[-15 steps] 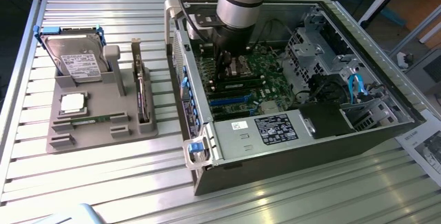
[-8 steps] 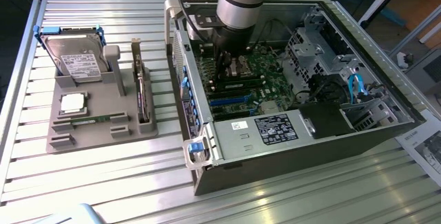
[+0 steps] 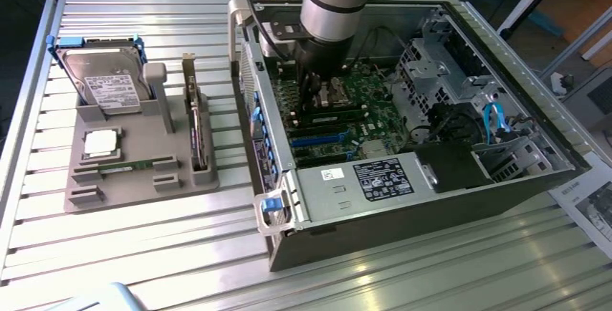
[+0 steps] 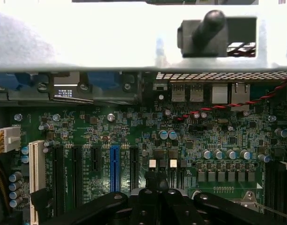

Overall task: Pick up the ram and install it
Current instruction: 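Press down the ram until it locks into place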

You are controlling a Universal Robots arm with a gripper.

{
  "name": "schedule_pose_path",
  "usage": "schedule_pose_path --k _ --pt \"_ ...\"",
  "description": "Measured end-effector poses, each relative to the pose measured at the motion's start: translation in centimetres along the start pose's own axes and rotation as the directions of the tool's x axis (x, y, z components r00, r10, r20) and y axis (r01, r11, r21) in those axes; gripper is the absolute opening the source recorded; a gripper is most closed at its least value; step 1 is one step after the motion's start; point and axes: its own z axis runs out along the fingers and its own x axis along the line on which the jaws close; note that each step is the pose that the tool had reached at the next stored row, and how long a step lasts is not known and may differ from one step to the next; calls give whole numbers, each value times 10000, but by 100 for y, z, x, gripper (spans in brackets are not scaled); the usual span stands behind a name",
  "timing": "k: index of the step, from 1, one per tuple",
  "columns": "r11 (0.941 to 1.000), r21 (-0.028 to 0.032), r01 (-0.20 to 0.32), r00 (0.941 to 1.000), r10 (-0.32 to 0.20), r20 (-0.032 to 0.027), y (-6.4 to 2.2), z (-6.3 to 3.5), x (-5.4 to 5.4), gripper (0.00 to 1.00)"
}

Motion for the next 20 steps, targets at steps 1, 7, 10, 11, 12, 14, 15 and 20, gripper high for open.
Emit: schedule_pose_path --k 1,7,10,11,12,14,15,20 --pt "10000 3 0 10000 0 4 0 6 0 10" --pt "10000 18 0 10000 0 -3 1 44 0 10" --pt "10000 19 -1 10000 1 0 1 48 0 10" --pt "10000 19 0 10000 0 0 1 51 0 10" --pt "10000 19 0 10000 0 -2 3 55 0 10" --pt "10000 19 0 10000 0 0 5 61 -1 10" --pt "10000 20 0 10000 0 1 6 61 -1 10" --pt "10000 21 -1 10000 1 2 8 66 2 10"
